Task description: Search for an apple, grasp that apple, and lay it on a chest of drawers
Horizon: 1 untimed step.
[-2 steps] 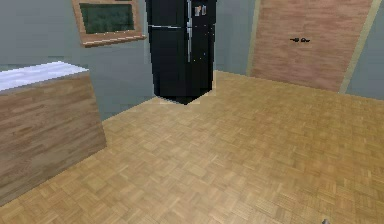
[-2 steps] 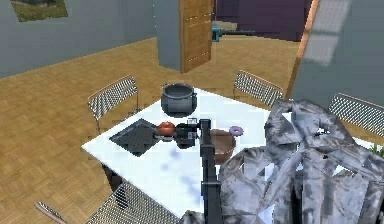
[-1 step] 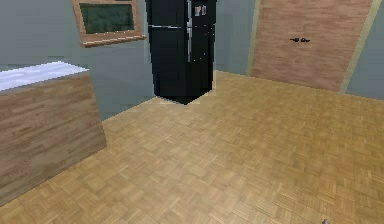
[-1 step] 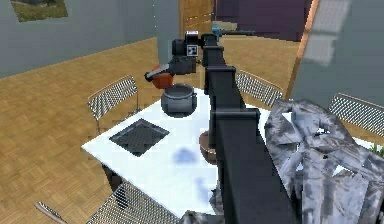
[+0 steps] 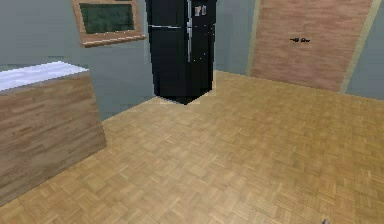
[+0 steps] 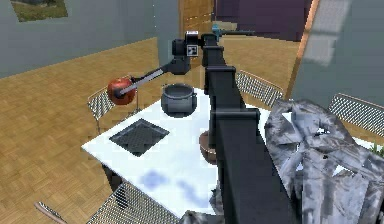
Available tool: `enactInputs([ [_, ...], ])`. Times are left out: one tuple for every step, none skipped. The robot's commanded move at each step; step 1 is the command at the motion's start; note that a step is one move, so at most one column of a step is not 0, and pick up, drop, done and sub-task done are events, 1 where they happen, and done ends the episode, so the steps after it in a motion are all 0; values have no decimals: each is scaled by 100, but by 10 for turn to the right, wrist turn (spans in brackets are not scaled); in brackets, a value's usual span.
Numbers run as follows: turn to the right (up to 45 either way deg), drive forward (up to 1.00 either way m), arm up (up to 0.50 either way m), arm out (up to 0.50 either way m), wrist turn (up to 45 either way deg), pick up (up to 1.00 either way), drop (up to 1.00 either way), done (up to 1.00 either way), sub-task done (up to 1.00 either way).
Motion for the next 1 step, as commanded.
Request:
enactInputs([
  [0,0,0,0,-450,0,0,0,0],
])
